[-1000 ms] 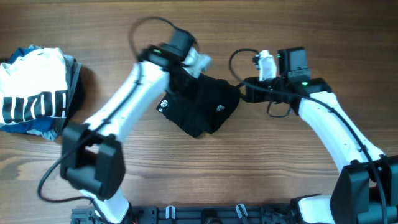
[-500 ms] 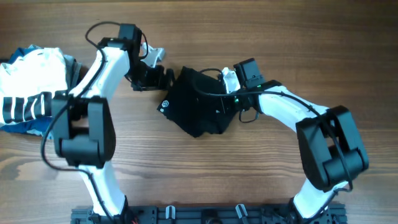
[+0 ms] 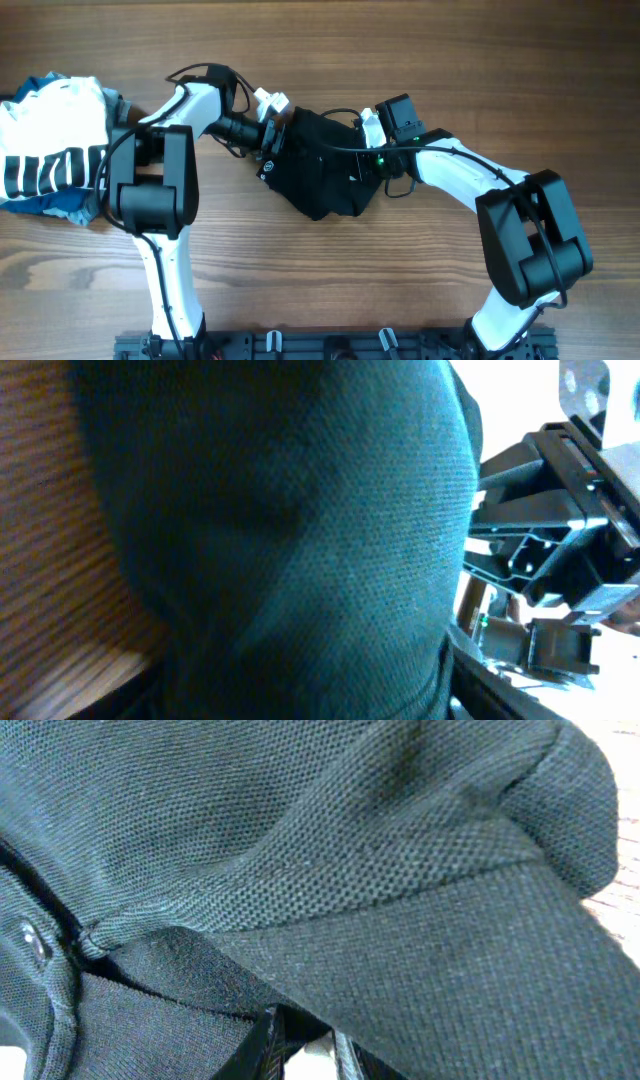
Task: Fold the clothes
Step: 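Carry the folded shirt left with the left gripper onto the clothes stack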
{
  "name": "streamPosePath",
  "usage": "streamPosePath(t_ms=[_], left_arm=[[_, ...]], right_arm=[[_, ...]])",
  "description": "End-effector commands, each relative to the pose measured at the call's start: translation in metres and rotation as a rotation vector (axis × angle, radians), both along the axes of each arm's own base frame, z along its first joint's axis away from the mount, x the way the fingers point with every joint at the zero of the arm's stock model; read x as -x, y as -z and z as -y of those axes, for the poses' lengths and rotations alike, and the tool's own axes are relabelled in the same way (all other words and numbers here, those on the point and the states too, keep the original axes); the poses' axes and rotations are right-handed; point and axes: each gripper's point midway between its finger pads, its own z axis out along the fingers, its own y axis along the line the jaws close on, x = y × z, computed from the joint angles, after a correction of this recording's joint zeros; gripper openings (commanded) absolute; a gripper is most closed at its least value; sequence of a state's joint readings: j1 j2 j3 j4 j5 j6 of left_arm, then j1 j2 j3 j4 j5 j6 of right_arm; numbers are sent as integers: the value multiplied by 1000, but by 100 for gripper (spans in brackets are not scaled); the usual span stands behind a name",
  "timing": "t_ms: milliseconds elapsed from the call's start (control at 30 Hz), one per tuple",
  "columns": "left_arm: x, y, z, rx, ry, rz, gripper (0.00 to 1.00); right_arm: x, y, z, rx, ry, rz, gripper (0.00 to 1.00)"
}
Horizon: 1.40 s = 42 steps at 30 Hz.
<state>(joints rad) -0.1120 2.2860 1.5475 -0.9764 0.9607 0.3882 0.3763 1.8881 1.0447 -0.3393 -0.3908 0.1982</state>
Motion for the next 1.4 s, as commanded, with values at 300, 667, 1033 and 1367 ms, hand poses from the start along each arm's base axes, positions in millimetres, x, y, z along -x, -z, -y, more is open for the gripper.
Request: streamPosePath(t_ms=[300,667,1033,1367], left_arm=[[-7,-40,-10,5,-20,2,4],[-62,-202,-220,-40,-611,302,4],[-8,-198,-454,-282,-1172,354,4],[23,-167,-498,-439,-1357,163,100]], right_arm=[[-13,-66,20,-1,-6,103,15],[-6,-184,23,-125,8,357,20],[-5,-183,24,-136,44,324,20],[-4,-182,24,-136,46,319,19]])
